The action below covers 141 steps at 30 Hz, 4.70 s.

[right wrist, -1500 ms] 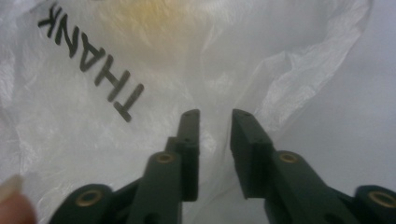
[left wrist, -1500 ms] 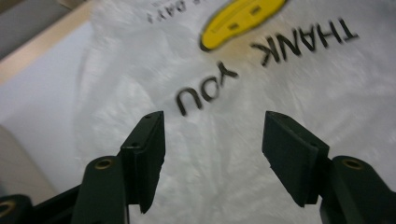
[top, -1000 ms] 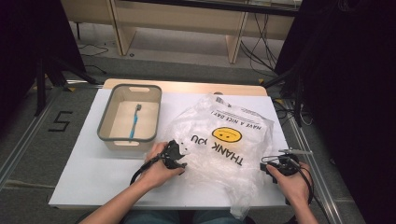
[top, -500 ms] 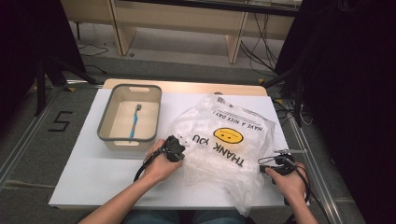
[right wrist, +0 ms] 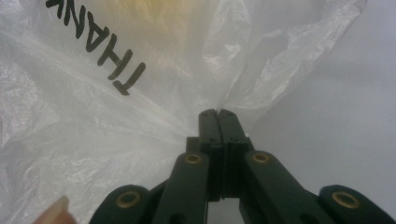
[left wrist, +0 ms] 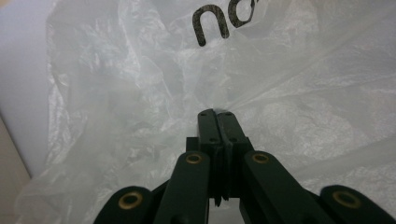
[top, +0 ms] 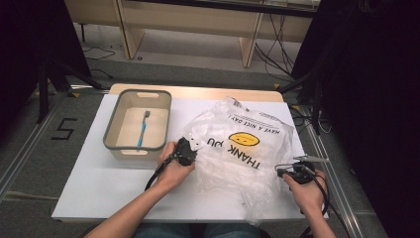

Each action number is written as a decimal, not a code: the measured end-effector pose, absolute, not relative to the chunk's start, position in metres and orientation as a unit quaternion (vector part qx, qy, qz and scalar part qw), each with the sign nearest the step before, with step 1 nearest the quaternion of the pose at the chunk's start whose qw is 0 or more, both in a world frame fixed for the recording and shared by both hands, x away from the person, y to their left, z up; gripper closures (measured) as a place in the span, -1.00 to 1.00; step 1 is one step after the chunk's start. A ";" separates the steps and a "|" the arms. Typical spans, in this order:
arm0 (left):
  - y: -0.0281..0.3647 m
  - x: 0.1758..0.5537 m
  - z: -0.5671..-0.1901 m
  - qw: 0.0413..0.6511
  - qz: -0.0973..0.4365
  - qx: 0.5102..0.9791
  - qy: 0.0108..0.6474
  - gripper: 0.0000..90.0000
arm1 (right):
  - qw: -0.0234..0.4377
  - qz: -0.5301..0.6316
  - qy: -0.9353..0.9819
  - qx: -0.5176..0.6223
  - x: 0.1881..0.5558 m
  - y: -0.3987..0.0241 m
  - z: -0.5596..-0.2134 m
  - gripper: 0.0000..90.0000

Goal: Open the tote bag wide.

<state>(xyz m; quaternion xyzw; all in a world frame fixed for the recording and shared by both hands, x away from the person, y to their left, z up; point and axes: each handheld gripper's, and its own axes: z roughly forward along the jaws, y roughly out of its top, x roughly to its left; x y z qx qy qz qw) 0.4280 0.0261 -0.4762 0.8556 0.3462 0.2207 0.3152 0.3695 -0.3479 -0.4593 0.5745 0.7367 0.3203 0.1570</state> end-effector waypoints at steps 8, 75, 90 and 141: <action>0.023 0.439 -0.477 0.319 0.244 0.847 0.348 0.99 | 0.166 0.324 0.735 0.573 0.374 -0.348 -0.459 1.00; 0.111 0.337 -0.458 0.394 0.213 0.840 0.305 -0.32 | 0.229 0.399 0.786 0.412 0.374 -0.298 -0.440 0.00; 0.088 0.334 -0.462 0.389 0.194 0.854 0.287 -0.25 | 0.184 0.371 0.849 0.328 0.395 -0.231 -0.452 0.02; 0.027 0.369 -0.489 0.351 0.153 0.887 0.260 0.25 | 0.123 0.310 0.888 0.316 0.427 -0.203 -0.462 1.00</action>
